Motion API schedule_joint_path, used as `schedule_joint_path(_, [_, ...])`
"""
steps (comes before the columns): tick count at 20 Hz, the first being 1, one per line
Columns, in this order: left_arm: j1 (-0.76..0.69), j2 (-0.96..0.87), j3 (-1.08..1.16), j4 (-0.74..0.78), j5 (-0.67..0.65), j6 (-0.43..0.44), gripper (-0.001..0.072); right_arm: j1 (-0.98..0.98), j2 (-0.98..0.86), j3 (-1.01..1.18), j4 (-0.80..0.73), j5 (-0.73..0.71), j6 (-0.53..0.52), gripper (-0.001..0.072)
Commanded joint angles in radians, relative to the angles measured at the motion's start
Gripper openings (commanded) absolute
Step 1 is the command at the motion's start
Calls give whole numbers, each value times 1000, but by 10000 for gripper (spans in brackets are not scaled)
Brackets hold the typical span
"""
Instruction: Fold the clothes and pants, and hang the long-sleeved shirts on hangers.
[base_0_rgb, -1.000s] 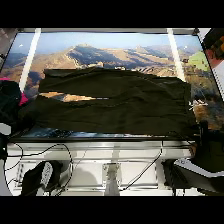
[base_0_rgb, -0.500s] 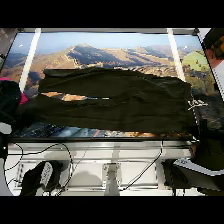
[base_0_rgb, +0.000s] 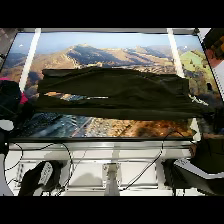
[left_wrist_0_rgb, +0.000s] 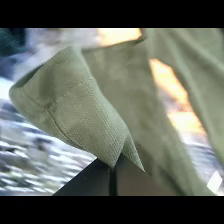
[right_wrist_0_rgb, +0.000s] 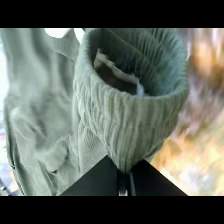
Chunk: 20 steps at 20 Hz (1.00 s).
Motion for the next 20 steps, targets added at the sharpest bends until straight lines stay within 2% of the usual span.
schedule_joint_path(1, [1,84,3,4,-30,23,4,-34,53,99,-78,58,3,24])
schedule_joint_path(5, [-22,232,3,5,-187,23,4,-32,93,112,-91,95,25,25])
schedule_joint_path(9, [-23,418,3,4,-194,15,3,-32,157,112,-173,86,62,24])
schedule_joint_path(13, [-47,466,3,-82,-267,15,3,-31,175,112,-174,114,119,24])
schedule_joint_path(17, [-80,454,3,-85,-207,16,3,-32,226,135,-195,100,172,24])
schedule_joint_path(20, [-129,399,3,-142,-84,16,3,-31,240,188,-178,92,219,24])
